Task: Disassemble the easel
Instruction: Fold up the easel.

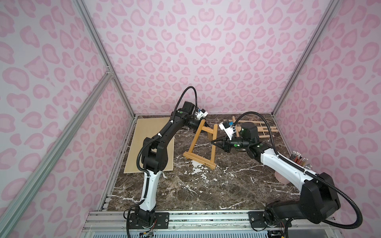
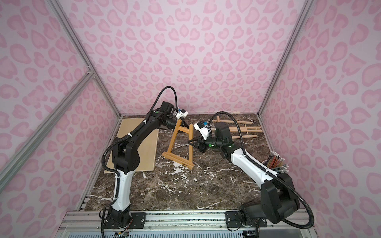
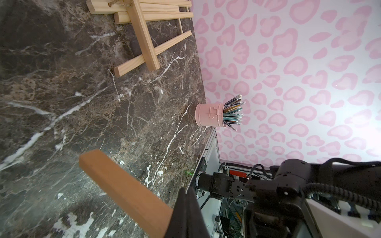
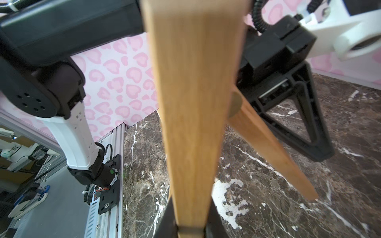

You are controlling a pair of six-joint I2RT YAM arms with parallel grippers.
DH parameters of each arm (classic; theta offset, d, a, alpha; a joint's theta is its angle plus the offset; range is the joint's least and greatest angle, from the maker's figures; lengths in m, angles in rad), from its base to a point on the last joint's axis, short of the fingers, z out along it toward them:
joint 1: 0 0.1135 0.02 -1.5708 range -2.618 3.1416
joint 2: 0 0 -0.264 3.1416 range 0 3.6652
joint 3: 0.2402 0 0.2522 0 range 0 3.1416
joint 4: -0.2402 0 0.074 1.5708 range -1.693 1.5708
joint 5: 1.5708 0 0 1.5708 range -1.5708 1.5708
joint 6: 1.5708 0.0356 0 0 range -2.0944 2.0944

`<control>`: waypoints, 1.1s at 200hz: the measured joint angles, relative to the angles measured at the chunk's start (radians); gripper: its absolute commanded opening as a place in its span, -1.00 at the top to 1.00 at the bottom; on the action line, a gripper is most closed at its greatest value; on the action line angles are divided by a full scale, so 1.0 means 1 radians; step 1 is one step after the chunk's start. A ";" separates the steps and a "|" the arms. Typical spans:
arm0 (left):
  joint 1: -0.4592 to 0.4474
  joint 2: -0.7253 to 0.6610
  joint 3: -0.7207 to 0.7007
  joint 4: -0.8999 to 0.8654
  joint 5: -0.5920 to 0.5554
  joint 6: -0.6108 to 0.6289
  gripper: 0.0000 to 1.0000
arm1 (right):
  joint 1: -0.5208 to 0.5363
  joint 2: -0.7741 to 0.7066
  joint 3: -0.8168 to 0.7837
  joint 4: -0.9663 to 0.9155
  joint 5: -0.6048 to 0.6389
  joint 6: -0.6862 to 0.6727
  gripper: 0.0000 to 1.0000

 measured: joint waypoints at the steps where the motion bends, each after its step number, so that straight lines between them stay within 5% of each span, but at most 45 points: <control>1: -0.001 0.002 0.001 0.000 0.001 0.000 0.95 | 0.000 -0.001 0.000 0.001 -0.002 0.000 1.00; 91: -0.052 0.023 0.023 -0.048 0.007 0.038 0.95 | -0.021 -0.016 0.000 0.000 -0.063 0.028 1.00; 220: -0.040 -0.080 -0.163 -0.016 -0.041 0.055 0.95 | -0.166 0.073 -0.063 0.341 -0.192 0.255 1.00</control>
